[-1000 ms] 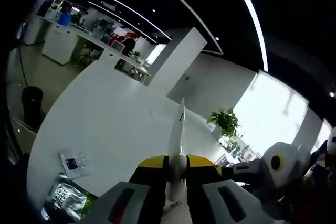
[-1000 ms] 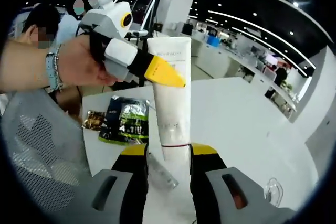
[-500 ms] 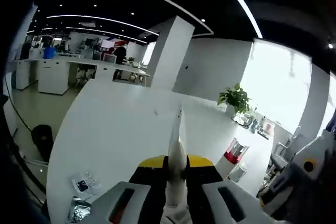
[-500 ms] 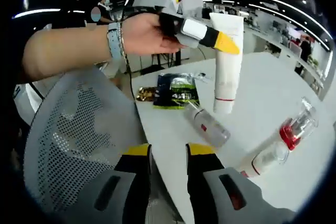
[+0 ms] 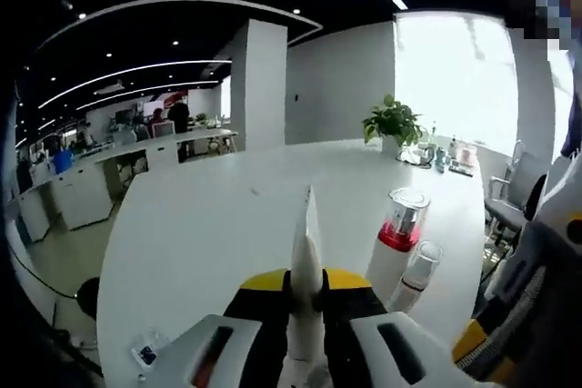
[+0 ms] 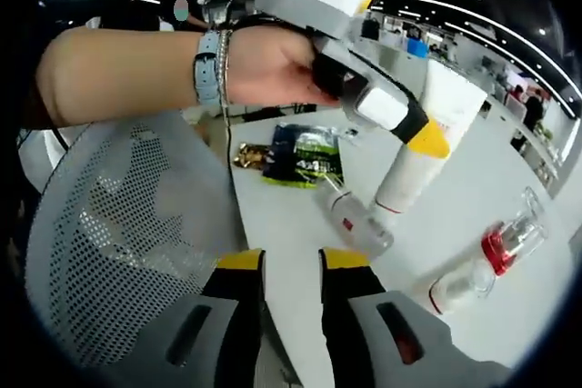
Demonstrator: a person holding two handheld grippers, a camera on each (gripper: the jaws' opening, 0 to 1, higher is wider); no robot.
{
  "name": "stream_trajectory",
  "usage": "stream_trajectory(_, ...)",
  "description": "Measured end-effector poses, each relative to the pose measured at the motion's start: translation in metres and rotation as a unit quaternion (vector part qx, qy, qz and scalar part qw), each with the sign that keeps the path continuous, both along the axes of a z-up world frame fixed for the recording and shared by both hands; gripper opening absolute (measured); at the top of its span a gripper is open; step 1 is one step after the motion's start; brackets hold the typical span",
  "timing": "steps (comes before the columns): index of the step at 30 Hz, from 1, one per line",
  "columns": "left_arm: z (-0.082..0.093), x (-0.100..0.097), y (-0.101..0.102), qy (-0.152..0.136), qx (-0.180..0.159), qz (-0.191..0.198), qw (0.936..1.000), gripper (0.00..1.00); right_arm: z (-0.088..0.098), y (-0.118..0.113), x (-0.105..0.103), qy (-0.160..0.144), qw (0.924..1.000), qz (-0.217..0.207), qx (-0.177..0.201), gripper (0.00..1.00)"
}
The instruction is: Arrange the skincare products in the storage area until every visible bottle or jar stands upright without overlapping.
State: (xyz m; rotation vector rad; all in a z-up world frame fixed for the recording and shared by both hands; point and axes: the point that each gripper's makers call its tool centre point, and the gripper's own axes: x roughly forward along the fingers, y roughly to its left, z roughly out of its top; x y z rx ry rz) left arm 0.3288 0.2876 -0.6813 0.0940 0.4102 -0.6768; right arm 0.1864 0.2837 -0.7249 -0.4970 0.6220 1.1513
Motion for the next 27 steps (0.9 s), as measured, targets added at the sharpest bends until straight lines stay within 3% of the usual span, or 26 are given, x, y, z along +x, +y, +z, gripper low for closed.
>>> stream_trajectory(1, -0.002, -0.001, 0.0, -0.002, 0.008, -0.007, 0.9999, 0.11, 0.0, 0.0, 0.001, 0.0, 1.0, -0.001, 0.0, 0.21)
stream_trajectory(2, 0.002, 0.002, -0.004, -0.022, -0.004, -0.015, 0.9996, 0.11, 0.0, -0.001, 0.001, 0.001, 1.0, -0.003, 0.0, 0.21)
stream_trajectory(5, -0.002, -0.001, -0.004, -0.01, -0.013, -0.022, 0.9996, 0.12, -0.002, -0.002, 0.002, 0.003, 1.0, -0.006, -0.003, 0.21)
stream_trajectory(10, -0.004, -0.005, -0.003, 0.008, -0.063, -0.036, 0.9973, 0.12, -0.005, -0.003, 0.002, 0.005, 0.9999, -0.004, -0.012, 0.21)
stream_trajectory(19, -0.002, -0.011, -0.015, 0.016, -0.077, -0.065, 0.9948, 0.13, -0.009, -0.004, 0.002, 0.012, 0.9998, -0.006, -0.017, 0.21)
stream_trajectory(27, -0.002, -0.019, -0.032, 0.031, -0.062, -0.111, 0.9914, 0.13, -0.012, -0.004, 0.001, 0.012, 0.9996, -0.002, -0.025, 0.21)
